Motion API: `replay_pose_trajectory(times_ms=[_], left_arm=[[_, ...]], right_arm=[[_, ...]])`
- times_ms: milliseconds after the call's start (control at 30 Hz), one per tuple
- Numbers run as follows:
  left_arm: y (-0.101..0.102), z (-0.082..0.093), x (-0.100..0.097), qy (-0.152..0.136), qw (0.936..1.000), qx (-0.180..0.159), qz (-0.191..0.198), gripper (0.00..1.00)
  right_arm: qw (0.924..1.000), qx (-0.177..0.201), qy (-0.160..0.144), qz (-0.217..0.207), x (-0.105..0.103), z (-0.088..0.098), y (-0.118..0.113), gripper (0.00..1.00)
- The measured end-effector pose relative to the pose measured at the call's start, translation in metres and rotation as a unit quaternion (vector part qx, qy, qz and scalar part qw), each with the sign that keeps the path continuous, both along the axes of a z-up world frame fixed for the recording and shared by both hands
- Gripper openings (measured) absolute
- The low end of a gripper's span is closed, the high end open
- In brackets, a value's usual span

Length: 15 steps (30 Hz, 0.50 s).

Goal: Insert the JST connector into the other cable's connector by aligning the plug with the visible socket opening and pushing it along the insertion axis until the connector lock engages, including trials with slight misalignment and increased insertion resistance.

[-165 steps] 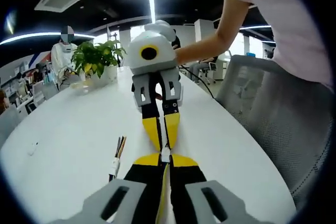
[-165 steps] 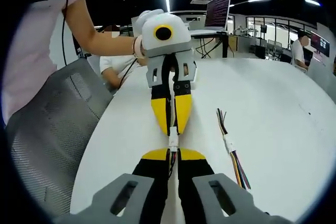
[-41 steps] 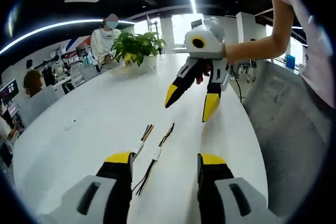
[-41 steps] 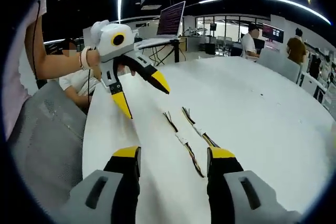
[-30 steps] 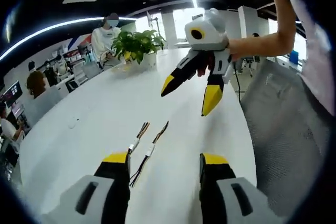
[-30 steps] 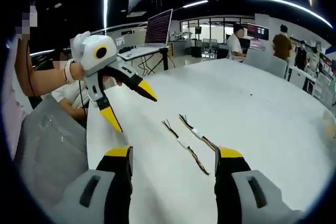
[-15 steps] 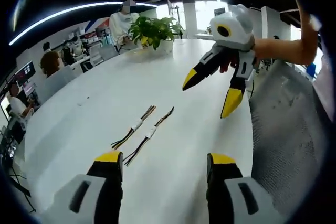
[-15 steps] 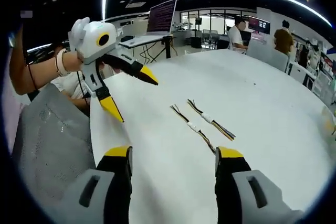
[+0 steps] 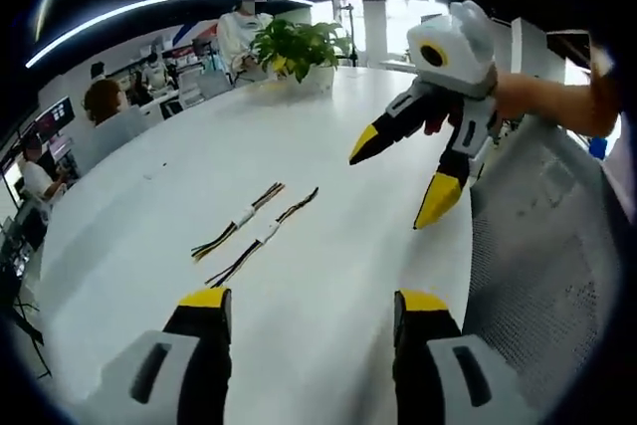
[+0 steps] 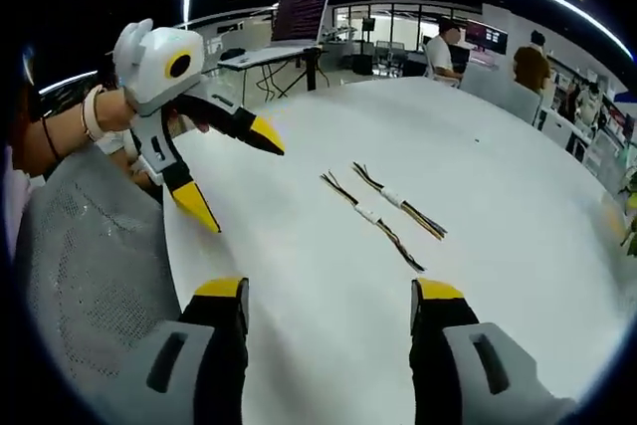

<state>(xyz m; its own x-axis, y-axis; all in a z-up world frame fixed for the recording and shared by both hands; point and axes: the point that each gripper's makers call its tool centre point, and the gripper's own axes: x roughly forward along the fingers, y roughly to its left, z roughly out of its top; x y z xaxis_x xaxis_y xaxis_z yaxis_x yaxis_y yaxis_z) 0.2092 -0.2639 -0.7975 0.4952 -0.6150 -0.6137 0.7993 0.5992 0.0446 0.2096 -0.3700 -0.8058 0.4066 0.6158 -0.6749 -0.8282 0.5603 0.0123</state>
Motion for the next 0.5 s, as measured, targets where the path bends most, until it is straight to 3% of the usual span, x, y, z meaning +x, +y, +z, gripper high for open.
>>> replay_pose_trajectory(times_ms=[167, 267, 500], left_arm=[[-0.004, 0.003, 0.004, 0.001, 0.9999, -0.011, 0.004, 0.65], [-0.007, 0.007, 0.007, 0.024, 0.9978, -0.052, 0.032, 0.65], [0.002, -0.002, 0.009, 0.024, 0.9987, -0.02, 0.041, 0.66]], right_arm=[[0.9989, -0.026, 0.019, -0.034, -0.006, -0.014, -0.017, 0.71], [0.9963, -0.057, 0.009, -0.064, -0.004, -0.016, -0.032, 0.71], [0.9928, -0.046, 0.029, -0.107, -0.009, -0.018, -0.038, 0.81]])
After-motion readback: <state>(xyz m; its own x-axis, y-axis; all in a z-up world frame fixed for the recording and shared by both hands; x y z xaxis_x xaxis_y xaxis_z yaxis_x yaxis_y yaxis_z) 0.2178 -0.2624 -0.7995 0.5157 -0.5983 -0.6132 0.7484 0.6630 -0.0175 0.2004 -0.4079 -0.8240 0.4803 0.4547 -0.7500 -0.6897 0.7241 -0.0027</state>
